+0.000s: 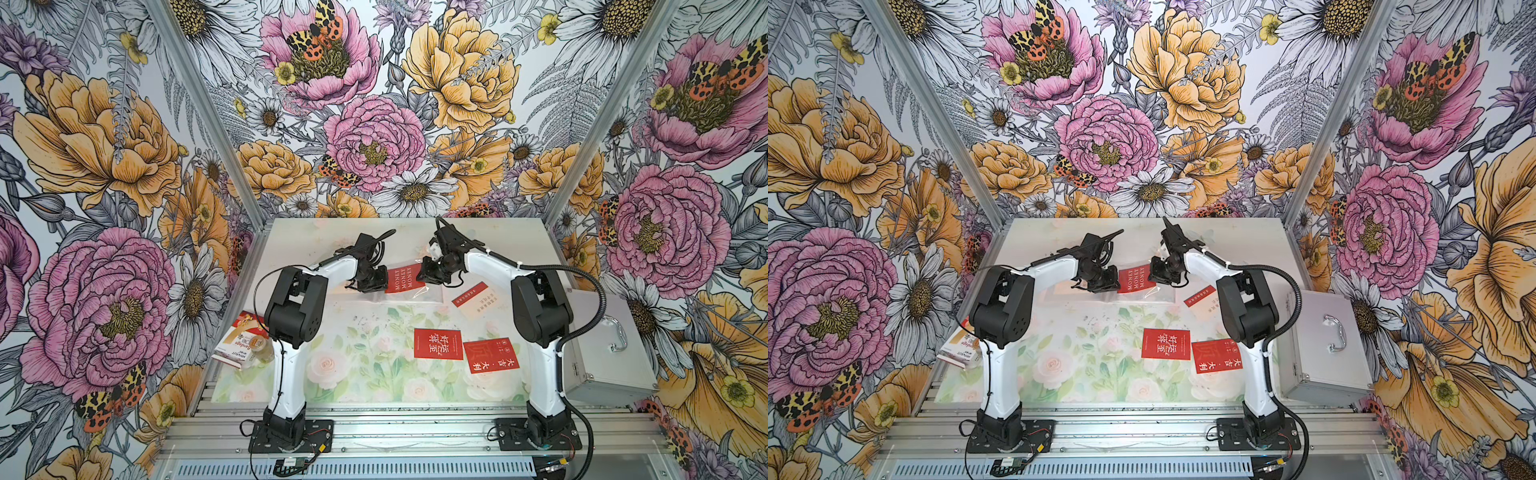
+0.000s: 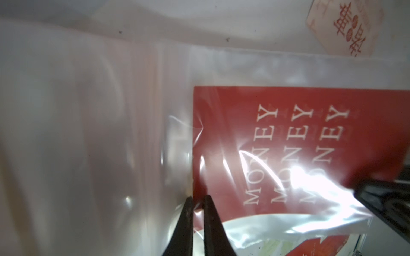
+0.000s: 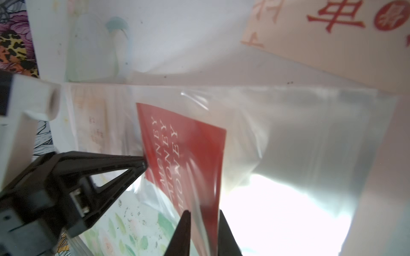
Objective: Place the photos into the photo albums
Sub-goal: Turn the page of the photo album at the center of the board.
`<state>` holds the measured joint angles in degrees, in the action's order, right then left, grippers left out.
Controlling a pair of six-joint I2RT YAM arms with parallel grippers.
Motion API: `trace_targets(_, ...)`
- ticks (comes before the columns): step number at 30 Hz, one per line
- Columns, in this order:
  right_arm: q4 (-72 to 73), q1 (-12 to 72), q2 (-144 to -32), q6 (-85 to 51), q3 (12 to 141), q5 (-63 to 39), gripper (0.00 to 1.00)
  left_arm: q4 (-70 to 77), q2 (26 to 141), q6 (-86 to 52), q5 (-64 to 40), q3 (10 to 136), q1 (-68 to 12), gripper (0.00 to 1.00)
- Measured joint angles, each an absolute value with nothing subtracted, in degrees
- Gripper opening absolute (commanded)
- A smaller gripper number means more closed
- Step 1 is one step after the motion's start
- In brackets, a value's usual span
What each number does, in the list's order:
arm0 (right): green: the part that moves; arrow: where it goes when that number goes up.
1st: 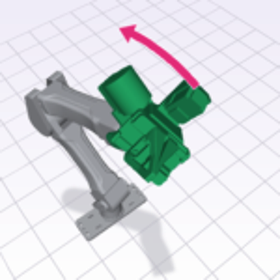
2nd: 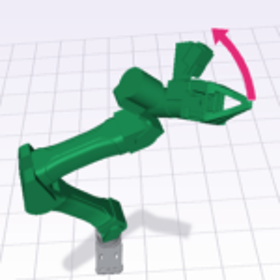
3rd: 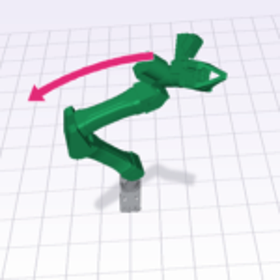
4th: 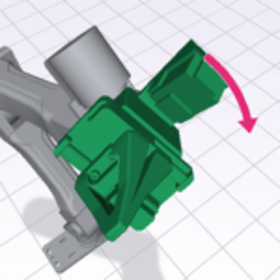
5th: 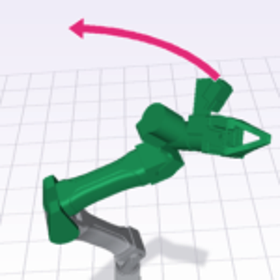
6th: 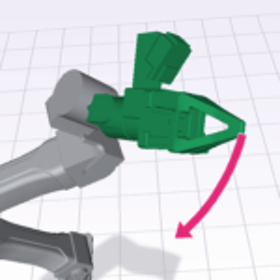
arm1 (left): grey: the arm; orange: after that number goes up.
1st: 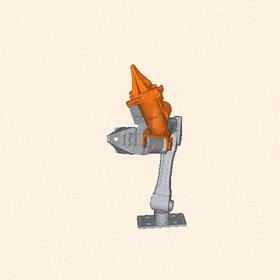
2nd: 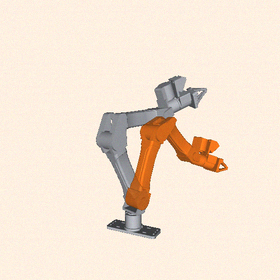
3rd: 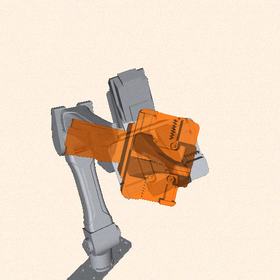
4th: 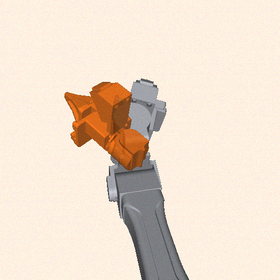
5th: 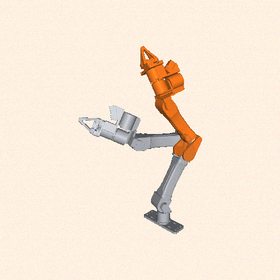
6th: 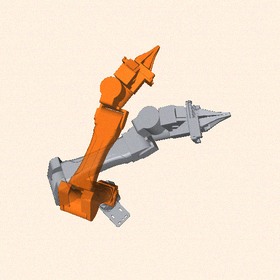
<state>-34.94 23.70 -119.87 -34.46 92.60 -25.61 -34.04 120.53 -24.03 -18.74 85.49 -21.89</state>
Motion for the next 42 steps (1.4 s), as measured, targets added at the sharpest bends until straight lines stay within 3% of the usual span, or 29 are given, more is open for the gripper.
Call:
trace_targets(19, -34.9, 29.0, -116.7, -34.9, 97.9, -35.1, 0.27, -33.8, 115.1, -24.3, -19.0, 81.9, -19.0, 0.18)
trace_targets(27, -34.5, 32.1, -120.0, -35.0, 106.7, -36.8, 0.30, -32.4, 104.8, -25.6, -19.0, 74.7, -12.8, 0.18)
trace_targets(42, -34.0, 37.1, -137.6, -38.6, 126.4, -39.5, 0.32, -30.0, 85.4, -27.0, -23.8, 58.6, 4.7, 0.19)
